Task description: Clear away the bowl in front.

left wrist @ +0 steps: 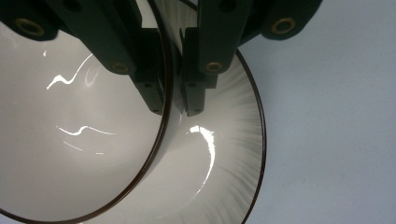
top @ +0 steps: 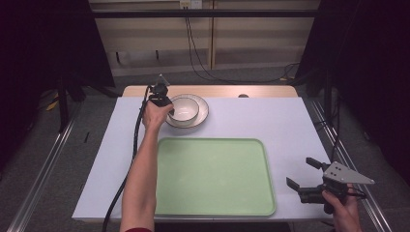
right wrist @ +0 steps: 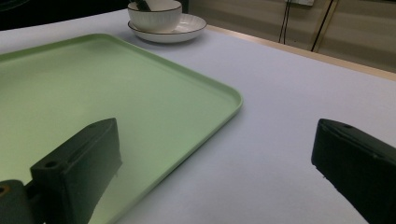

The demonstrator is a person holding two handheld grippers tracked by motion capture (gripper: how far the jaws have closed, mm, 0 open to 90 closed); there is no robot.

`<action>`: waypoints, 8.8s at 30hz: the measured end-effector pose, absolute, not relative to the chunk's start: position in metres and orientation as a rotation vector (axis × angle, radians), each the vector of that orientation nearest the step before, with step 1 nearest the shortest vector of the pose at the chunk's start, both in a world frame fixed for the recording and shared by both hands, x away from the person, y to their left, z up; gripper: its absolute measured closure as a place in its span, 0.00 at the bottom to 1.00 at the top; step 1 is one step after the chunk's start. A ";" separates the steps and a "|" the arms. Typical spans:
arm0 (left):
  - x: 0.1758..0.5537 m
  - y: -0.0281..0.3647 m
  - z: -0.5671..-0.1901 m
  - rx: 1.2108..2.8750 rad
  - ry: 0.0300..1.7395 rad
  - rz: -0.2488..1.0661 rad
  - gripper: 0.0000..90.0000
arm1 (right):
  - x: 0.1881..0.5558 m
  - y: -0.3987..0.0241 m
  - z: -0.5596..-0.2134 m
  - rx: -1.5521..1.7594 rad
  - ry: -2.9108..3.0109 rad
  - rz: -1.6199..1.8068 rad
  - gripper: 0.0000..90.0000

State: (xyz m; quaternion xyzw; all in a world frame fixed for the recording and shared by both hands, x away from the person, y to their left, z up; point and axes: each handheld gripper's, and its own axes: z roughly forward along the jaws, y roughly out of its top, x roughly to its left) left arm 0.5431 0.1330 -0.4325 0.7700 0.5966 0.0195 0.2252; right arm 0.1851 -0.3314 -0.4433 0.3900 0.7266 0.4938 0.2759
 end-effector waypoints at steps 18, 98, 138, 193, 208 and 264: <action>0.547 0.134 -0.433 2.095 1.673 -0.001 0.93 | 0.185 -0.331 -0.444 1.058 1.953 1.321 0.01; 0.500 0.136 -0.368 2.144 1.400 0.048 0.92 | 0.186 -0.331 -0.444 1.071 1.948 1.323 0.01; 0.438 0.121 -0.364 2.239 1.200 0.002 0.92 | 0.189 -0.330 -0.444 1.067 1.949 1.324 0.01; 0.409 0.058 -0.428 2.383 1.118 -0.176 0.92 | 0.188 -0.329 -0.444 1.072 1.956 1.306 0.01; 0.416 -0.003 -0.431 2.395 1.050 -0.219 0.92 | 0.188 -0.329 -0.444 1.074 1.957 1.313 0.01; 0.411 -0.017 -0.418 2.289 1.018 0.027 0.06 | 0.187 -0.329 -0.445 1.064 1.963 1.311 0.01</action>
